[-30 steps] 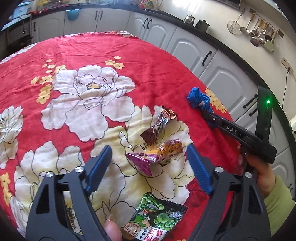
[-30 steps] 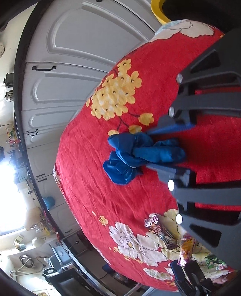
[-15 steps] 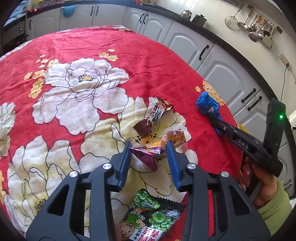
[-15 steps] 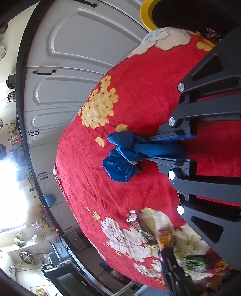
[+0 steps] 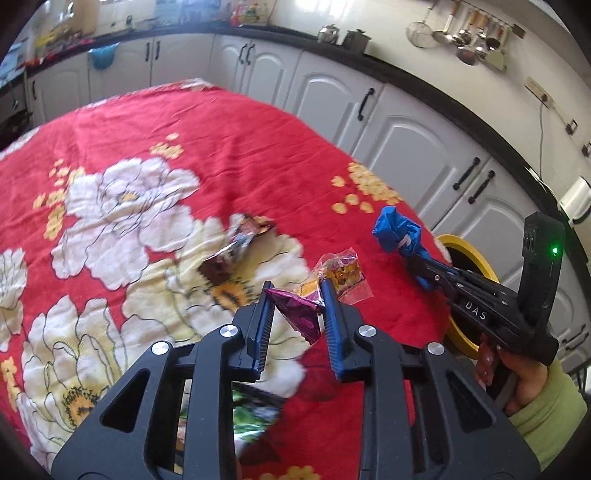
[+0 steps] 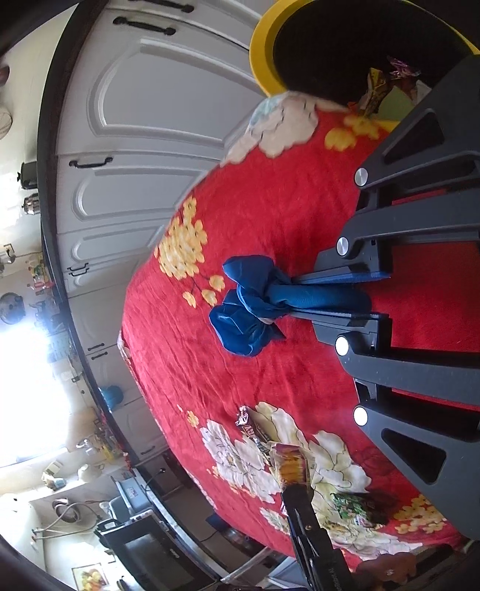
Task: Collect trash
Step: 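Carry the blue cloth and pink wrapper over the yellow bin with both tools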
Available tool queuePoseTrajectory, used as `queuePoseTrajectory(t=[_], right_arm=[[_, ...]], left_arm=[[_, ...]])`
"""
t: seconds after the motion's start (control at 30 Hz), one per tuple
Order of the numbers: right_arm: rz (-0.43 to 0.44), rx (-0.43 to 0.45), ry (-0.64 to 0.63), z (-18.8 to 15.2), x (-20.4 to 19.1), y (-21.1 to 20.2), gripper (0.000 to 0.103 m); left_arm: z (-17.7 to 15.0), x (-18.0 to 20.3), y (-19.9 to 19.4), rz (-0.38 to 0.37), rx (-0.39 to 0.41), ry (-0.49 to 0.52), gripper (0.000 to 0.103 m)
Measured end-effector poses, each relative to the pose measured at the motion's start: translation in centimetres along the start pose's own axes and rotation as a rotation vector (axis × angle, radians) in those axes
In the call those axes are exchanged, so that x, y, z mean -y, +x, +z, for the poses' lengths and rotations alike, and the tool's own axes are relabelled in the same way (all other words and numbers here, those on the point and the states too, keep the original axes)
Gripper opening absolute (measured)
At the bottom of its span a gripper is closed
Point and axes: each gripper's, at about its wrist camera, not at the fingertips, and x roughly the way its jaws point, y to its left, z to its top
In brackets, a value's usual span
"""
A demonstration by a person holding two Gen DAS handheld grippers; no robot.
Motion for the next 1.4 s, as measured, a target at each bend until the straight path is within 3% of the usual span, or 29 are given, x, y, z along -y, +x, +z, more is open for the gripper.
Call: queuePoseTrajectory(t=[0.7, 1.4], right_arm=[[-0.089, 0.165, 0.107, -0.7, 7.2, -9.8, 0.011], [-0.205, 0.195, 0.208, -3.6, 14.6, -14.0, 0.011]], left_arm=[[0.8, 10.2, -0.1, -0.077, 0.058, 0.147, 0.019], [0.5, 19.3, 3.5, -0.175, 0.033, 0.251, 0.019]])
